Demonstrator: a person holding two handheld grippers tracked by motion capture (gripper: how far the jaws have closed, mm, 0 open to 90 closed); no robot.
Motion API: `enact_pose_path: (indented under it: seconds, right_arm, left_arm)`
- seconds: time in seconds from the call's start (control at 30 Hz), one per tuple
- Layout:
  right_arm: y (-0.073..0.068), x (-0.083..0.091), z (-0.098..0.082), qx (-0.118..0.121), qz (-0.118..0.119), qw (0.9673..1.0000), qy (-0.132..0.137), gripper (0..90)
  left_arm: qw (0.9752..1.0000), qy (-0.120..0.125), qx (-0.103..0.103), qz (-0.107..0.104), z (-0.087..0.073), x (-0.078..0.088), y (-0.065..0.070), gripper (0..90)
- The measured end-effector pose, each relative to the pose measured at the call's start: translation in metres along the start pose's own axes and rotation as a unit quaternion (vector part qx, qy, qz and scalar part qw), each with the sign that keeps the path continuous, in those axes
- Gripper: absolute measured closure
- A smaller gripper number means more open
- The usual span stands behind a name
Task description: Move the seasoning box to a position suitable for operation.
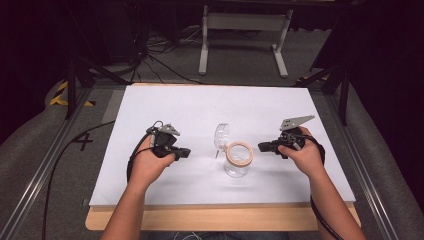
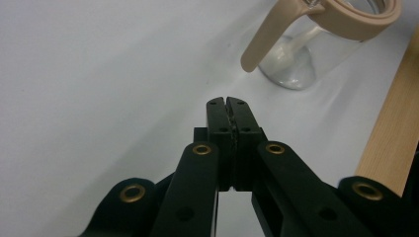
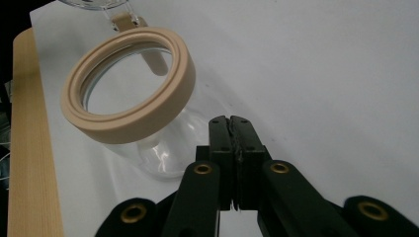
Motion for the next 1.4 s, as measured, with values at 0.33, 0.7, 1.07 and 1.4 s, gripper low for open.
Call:
enact_pose_path:
  seconds: [0.33, 0.7, 1.07, 1.4]
  right_arm:
    - [-0.001, -0.019, -0.011, 0.011, 0.013, 0.9995, -0.026, 90.0]
    - [-0.007, -0.036, -0.017, 0.018, 0.026, 0.9986, -0.043, 90.0]
    - [-0.011, -0.037, -0.018, 0.023, 0.024, 0.998, -0.053, 90.0]
    - [-0.021, -0.035, -0.022, 0.027, 0.035, 0.9963, -0.074, 90.0]
  left_arm:
    - [0.9995, 0.002, -0.003, -0.033, 0.002, -0.005, 0.014, 89.7]
    - [0.9994, 0.0, 0.003, -0.035, 0.0, -0.008, 0.015, 88.4]
    - [0.9996, -0.001, 0.002, -0.027, -0.001, -0.006, 0.01, 85.1]
    - [0.9996, 0.005, 0.004, -0.026, 0.003, -0.006, 0.006, 81.8]
Point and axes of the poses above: each handheld gripper's, and its own axes: x roughly backward along the jaws, z roughly out of its top, y roughly to its right, the point moved 10 cm from there along -x, roughly forward along the jaws, and after that the axes turned 3 degrees about y, right-handed, at the moved point
